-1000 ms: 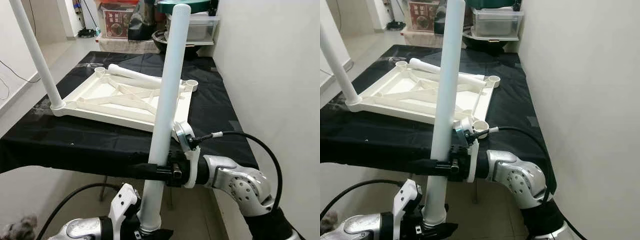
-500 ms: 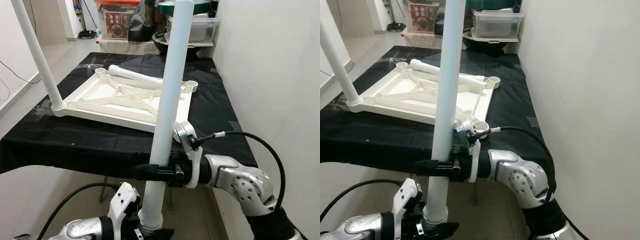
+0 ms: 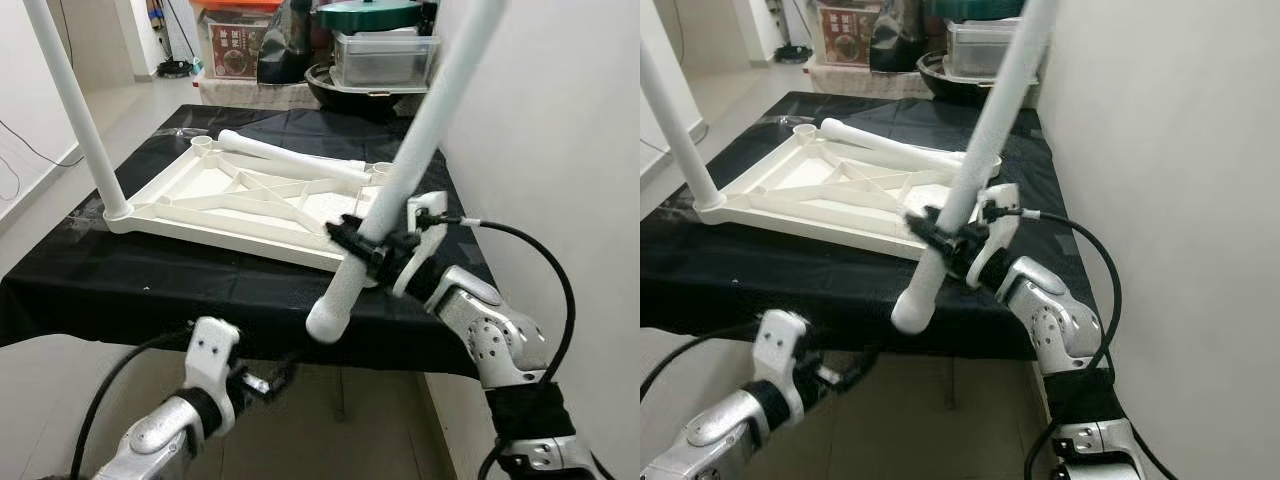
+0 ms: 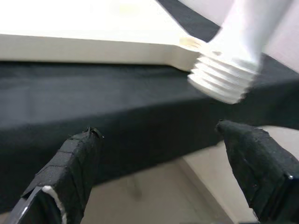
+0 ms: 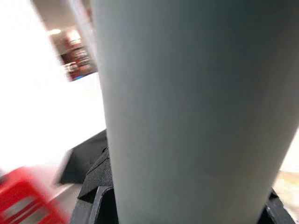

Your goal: Building children table

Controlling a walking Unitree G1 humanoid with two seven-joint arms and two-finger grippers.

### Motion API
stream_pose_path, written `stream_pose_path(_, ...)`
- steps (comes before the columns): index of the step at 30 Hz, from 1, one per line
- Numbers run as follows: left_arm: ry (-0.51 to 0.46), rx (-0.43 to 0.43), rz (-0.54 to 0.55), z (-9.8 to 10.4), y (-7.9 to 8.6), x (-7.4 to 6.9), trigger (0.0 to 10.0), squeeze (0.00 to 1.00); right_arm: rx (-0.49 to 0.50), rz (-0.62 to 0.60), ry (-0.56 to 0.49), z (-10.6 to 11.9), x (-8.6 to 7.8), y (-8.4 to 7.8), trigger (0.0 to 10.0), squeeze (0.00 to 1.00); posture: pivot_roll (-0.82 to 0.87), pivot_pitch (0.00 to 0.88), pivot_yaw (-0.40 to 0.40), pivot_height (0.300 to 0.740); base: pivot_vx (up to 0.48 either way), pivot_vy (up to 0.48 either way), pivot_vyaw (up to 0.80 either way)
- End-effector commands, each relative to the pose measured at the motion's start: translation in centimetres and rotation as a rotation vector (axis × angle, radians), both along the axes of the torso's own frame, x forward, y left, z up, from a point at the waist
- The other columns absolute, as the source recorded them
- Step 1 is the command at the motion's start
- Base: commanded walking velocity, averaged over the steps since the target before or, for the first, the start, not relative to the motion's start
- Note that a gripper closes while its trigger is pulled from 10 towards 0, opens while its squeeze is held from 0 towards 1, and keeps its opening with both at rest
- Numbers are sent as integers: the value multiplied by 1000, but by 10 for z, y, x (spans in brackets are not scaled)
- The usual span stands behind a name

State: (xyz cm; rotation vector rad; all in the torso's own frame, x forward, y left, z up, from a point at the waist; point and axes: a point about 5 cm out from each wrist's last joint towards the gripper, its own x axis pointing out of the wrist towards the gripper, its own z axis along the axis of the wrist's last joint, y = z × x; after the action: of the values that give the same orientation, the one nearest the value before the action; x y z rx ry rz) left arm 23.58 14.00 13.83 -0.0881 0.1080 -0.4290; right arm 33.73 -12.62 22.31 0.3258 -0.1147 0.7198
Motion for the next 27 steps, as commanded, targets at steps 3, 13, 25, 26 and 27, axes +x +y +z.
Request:
stream_pose_path(3,-43,29,154,2,8,6,10000,0,-2,-188,-50,8,7,-8,10000,0,72,53,-40,740,0,0,0)
stream_pose_path(13,-114,45,281,13,14,16,10000,0,-38,-366,-106,10,13,-13,10000,0,71,52,-46,740,0,0,0)
stream_pose_path(25,-174,61,397,25,22,25,10000,0,-65,-453,-147,10,11,-4,10000,0,71,55,-50,740,0,0,0)
stream_pose_path(26,-176,57,405,26,23,26,10000,0,-68,-460,-151,10,11,-3,10000,0,71,55,-50,740,0,0,0)
stream_pose_path(27,-179,60,413,26,23,26,10000,0,-71,-469,-157,11,12,-3,10000,0,71,57,-50,740,0,0,0)
